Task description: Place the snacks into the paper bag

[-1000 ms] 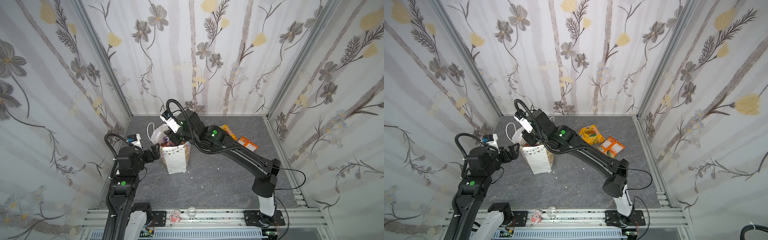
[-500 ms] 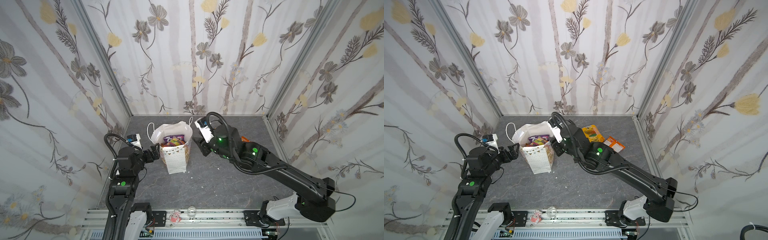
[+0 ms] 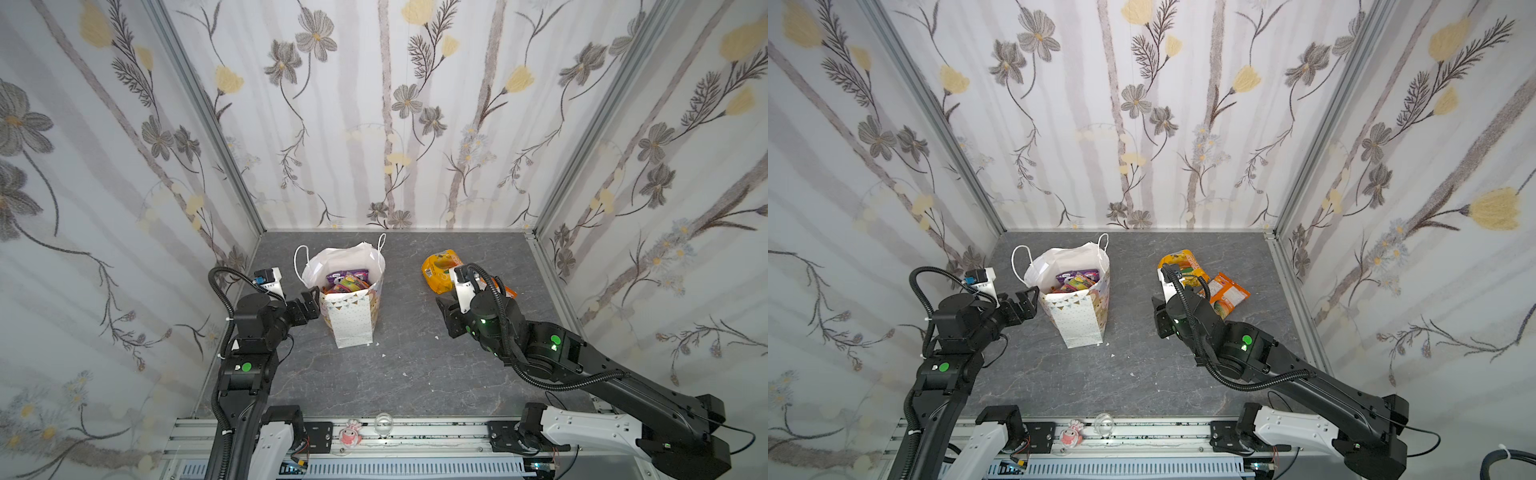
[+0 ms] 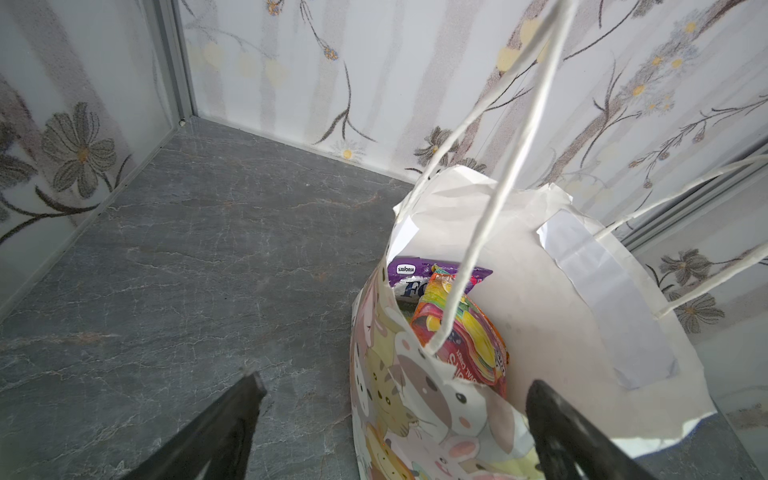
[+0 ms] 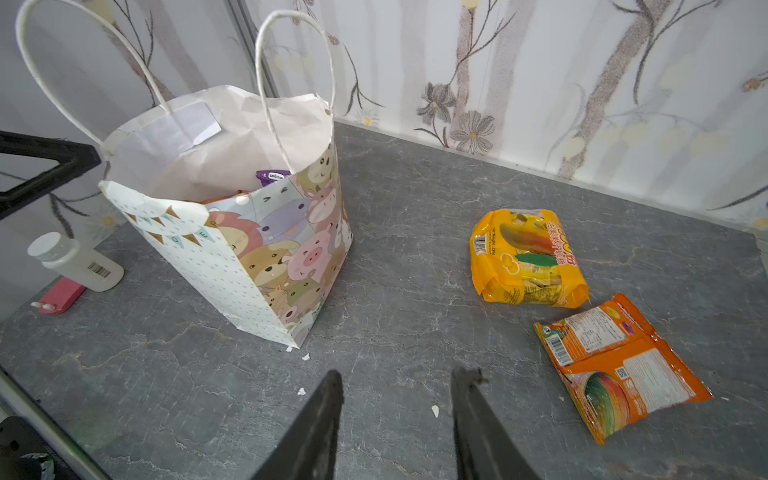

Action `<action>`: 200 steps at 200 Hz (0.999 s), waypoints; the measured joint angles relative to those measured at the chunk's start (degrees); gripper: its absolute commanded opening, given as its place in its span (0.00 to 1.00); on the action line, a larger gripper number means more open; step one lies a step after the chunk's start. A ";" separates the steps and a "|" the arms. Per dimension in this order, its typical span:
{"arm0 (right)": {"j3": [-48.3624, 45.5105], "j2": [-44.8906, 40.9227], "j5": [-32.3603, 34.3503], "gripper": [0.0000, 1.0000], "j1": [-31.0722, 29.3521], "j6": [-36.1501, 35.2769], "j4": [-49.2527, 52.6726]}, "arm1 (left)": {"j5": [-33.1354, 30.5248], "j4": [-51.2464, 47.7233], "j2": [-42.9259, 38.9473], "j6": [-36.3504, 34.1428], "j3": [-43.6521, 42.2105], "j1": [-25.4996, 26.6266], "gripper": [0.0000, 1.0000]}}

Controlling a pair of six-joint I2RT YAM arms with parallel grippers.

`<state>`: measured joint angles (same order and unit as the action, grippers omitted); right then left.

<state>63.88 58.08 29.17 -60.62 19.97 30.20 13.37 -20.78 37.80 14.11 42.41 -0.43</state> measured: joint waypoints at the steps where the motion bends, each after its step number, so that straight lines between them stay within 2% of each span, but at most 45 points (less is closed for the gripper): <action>1: -0.13 -0.07 0.04 0.44 0.04 0.15 0.07 | 0.00 0.00 0.00 0.00 0.00 0.00 1.00; 42: -2.32 -0.17 0.57 0.46 3.10 2.60 2.38 | 0.00 0.00 0.09 0.00 0.00 0.00 1.00; 103: -2.71 5.62 -0.90 0.47 9.29 3.54 5.20 | 0.15 0.00 0.15 0.00 0.00 0.00 1.00; 200: -6.12 18.47 2.23 0.46 17.40 -0.52 4.52 | -1.77 -0.04 -0.20 0.00 0.00 0.00 1.00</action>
<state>57.76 76.55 31.40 -43.22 19.44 34.72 11.60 -20.82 37.60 14.11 42.41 -0.43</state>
